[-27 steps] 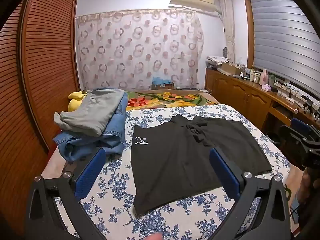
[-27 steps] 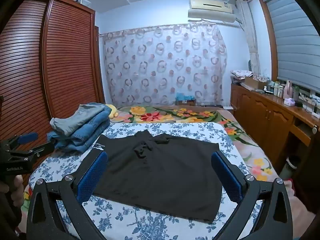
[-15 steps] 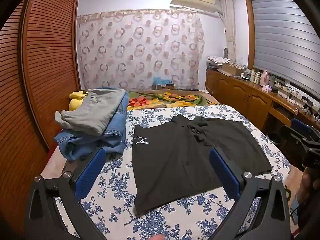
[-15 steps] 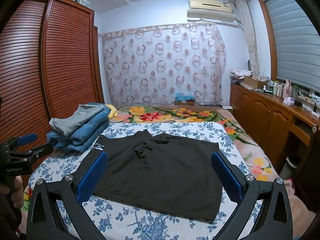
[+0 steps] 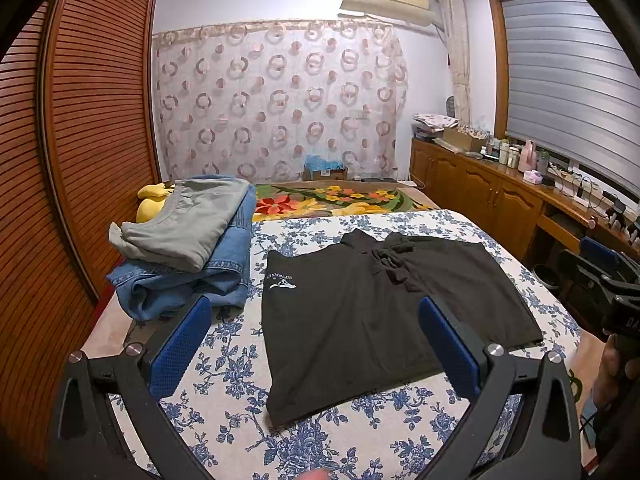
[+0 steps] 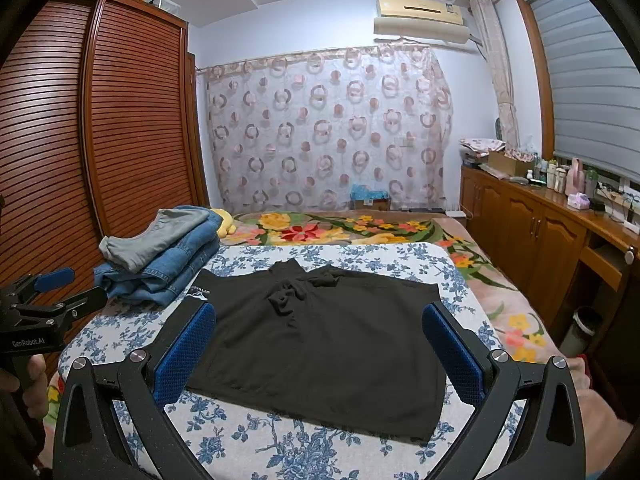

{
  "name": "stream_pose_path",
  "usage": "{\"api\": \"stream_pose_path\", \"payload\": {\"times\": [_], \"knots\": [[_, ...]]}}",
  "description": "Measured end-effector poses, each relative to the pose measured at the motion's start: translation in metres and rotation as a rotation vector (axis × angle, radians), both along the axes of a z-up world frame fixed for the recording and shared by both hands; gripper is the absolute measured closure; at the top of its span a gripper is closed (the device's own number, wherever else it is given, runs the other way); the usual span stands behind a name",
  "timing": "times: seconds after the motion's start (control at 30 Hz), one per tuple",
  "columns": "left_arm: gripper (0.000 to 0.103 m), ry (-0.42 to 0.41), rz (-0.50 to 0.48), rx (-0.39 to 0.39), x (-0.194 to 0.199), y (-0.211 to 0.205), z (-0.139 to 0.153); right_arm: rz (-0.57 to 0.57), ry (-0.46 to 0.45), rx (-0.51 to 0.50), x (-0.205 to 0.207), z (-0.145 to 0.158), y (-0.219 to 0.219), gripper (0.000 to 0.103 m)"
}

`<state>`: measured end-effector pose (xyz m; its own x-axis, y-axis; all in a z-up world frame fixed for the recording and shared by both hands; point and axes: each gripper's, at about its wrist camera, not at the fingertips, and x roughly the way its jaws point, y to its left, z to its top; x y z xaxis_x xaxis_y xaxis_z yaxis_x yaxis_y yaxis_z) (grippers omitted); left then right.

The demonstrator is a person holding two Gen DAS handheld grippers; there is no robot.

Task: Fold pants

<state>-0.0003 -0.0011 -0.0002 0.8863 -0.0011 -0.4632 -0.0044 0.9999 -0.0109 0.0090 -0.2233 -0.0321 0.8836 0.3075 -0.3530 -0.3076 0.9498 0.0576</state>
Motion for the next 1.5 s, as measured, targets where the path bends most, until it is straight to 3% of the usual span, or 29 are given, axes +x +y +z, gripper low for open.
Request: {"api": "stream_pose_path", "payload": {"times": [1.5], "knots": [[0.0,-0.01,0.0,0.003,0.0004,-0.0026,0.0041,-0.002,-0.003,0.007,-0.002,0.0011,0.0017,0.0]]}}
